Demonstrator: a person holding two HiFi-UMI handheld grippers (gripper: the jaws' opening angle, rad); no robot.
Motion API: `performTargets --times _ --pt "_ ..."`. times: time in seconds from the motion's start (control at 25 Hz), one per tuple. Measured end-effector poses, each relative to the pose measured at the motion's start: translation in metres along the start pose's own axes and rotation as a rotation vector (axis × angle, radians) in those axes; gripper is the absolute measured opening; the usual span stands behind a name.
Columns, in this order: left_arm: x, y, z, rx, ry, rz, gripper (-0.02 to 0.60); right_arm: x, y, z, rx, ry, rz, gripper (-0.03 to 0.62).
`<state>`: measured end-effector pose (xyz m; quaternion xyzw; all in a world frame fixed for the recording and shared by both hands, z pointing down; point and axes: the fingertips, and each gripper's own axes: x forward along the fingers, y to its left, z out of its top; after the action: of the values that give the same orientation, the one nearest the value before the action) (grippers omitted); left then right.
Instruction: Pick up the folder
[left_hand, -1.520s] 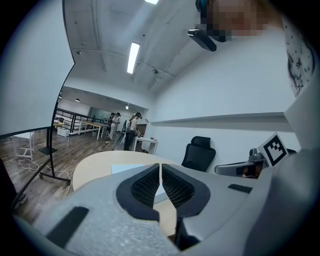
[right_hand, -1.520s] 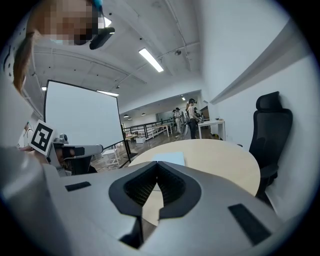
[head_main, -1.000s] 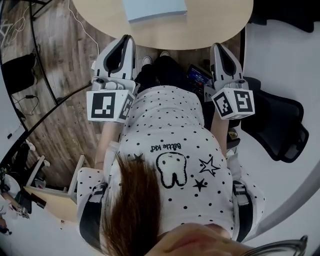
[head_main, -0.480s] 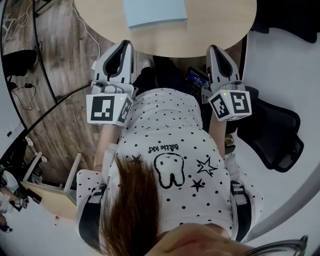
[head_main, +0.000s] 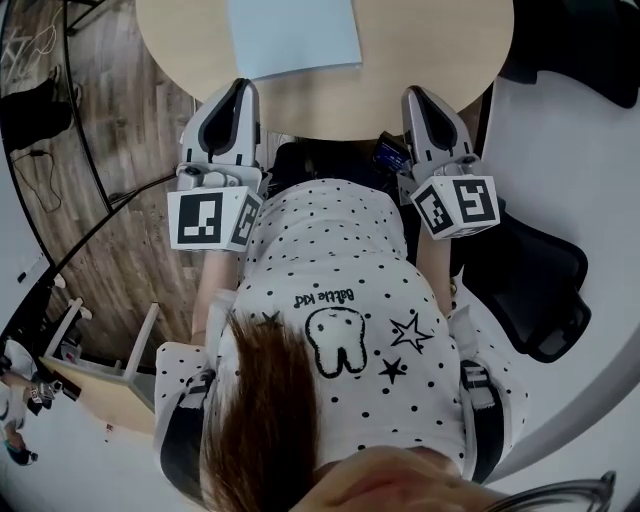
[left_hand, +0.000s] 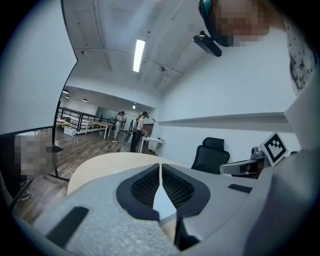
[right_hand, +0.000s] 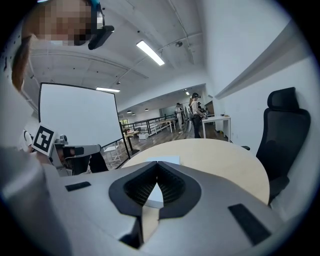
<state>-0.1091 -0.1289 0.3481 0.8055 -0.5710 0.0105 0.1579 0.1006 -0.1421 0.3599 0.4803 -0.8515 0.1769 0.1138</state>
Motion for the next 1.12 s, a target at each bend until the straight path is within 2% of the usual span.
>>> performTargets --times 0.44,0.68,1.12 --pt "0.026 0.012 0.013 -0.040 0.034 0.071 0.027 0.029 -0.009 0.028 0.000 0.045 0.062 0.006" --pt "0.029 0.014 0.008 -0.061 0.060 0.079 0.026 0.041 -0.005 0.025 0.010 0.074 0.084 0.006" --pt "0.041 0.038 0.024 -0.091 0.054 0.155 0.028 0.085 0.002 0.041 -0.012 0.128 0.165 0.006"
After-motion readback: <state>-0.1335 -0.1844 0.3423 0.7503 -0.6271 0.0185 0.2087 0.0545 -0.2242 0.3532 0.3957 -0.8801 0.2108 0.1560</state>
